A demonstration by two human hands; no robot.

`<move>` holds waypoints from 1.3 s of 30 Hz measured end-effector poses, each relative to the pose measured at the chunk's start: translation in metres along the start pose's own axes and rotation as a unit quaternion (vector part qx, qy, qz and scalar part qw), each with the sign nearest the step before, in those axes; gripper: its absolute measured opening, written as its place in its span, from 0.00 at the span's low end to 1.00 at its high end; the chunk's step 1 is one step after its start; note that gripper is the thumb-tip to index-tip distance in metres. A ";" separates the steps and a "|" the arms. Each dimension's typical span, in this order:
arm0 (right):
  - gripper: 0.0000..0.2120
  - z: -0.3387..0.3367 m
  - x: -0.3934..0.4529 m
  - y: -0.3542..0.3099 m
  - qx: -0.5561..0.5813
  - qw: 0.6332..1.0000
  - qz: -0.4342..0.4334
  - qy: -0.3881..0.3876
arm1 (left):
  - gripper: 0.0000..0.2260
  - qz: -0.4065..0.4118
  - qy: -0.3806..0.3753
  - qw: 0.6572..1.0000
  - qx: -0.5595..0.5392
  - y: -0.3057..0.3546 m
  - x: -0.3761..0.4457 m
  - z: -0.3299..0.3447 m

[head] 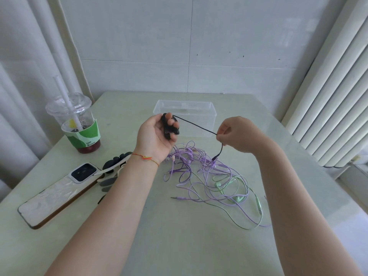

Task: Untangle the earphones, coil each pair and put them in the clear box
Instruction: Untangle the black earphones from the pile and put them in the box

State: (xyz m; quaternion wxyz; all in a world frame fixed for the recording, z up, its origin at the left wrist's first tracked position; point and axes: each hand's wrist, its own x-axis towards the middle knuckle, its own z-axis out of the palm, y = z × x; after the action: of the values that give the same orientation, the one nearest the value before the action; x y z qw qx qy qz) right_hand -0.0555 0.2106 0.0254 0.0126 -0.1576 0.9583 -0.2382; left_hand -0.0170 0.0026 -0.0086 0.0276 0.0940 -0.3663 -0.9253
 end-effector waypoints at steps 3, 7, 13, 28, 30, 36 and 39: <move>0.06 0.005 0.000 -0.006 0.015 1.000 -0.013 -0.013 | 0.13 0.029 -0.053 0.998 -0.025 0.001 -0.003 0.004; 0.07 0.014 -0.003 -0.017 -0.013 0.996 -0.050 -0.077 | 0.12 0.053 -0.099 0.994 0.016 0.001 -0.005 0.009; 0.04 0.014 -0.014 -0.035 -0.012 0.986 -0.094 -0.140 | 0.12 0.108 -0.103 0.973 0.176 -0.003 -0.005 0.009; 0.04 0.001 -0.008 -0.032 0.111 0.987 -0.096 0.072 | 0.14 -0.074 -0.196 0.932 0.295 -0.005 -0.014 0.014; 0.04 0.004 -0.008 -0.034 0.199 0.972 -0.093 0.082 | 0.12 -0.080 -0.207 0.945 0.240 -0.003 -0.014 0.015; 0.10 0.019 -0.009 -0.046 0.415 0.904 -0.068 0.077 | 0.08 -0.088 -0.218 0.968 0.087 -0.002 -0.014 0.016; 0.13 0.024 -0.008 -0.048 0.432 0.897 -0.062 0.071 | 0.08 -0.081 -0.197 0.976 0.053 -0.004 -0.011 0.016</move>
State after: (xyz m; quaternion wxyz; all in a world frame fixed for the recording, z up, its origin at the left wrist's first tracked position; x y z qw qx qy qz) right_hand -0.0314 0.1619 0.0262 -0.0036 -0.1779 0.7476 -0.6399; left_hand -0.0091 0.0179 0.0016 -0.1249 -0.0591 -0.4044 -0.9041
